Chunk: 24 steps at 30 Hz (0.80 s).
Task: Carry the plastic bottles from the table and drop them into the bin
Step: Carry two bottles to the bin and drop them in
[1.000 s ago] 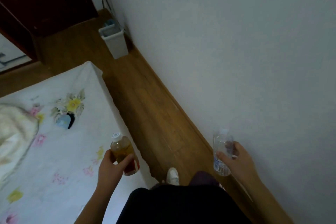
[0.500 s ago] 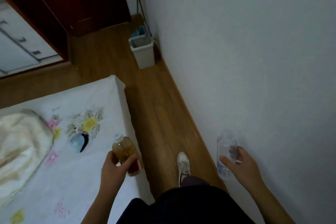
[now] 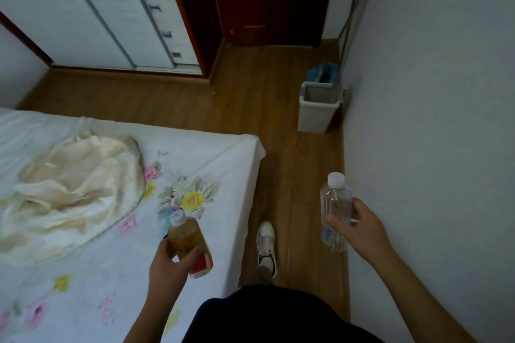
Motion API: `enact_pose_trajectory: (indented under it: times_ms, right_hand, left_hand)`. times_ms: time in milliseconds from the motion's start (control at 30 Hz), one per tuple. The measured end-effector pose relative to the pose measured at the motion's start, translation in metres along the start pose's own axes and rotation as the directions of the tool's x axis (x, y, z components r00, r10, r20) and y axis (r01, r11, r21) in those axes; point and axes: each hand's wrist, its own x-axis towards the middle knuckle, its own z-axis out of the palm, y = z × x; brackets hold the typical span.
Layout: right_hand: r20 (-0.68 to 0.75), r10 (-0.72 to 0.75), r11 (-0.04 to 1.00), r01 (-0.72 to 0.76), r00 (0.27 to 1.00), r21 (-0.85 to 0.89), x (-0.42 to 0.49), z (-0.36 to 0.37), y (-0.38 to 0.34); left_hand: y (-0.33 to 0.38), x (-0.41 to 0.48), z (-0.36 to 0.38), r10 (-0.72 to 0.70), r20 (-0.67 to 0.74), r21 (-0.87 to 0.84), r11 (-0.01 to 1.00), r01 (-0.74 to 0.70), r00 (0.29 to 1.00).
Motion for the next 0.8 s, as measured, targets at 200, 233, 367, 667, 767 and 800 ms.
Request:
enact_pose_trajectory:
  times_ms: [200, 233, 367, 667, 767, 800]
  right_hand:
    - [0.005, 0.046, 0.998, -0.045, 0.999, -0.031, 0.103, 0.003, -0.049]
    - [-0.007, 0.061, 0.998, -0.062, 0.998, -0.027, 0.116, 0.003, -0.055]
    - [-0.075, 0.108, 0.994, -0.106, 0.991, 0.023, 0.162, -0.009, -0.078]
    - [-0.105, 0.19, 0.979, -0.181, 0.976, 0.09, 0.3, -0.044, -0.12]
    - [-0.081, 0.159, 0.984, -0.152, 0.984, 0.089, 0.368, -0.055, -0.149]
    - [-0.07, 0.147, 0.987, -0.141, 0.987, 0.082, 0.393, -0.06, -0.162]
  left_hand:
    - [0.07, 0.106, 0.019, -0.009, 0.006, -0.038, 0.999, 0.01, 1.0]
    - [0.087, 0.125, 0.023, 0.002, 0.018, -0.039, 0.999, -0.001, 1.0]
    - [0.152, 0.2, 0.045, 0.067, 0.086, -0.023, 0.998, -0.065, 0.994]
    - [0.276, 0.341, 0.11, 0.107, 0.176, 0.001, 0.994, -0.109, 0.979]
    - [0.305, 0.382, 0.128, 0.068, 0.148, 0.008, 0.997, -0.07, 0.987]
    - [0.314, 0.396, 0.132, 0.047, 0.13, 0.007, 0.999, -0.048, 0.99]
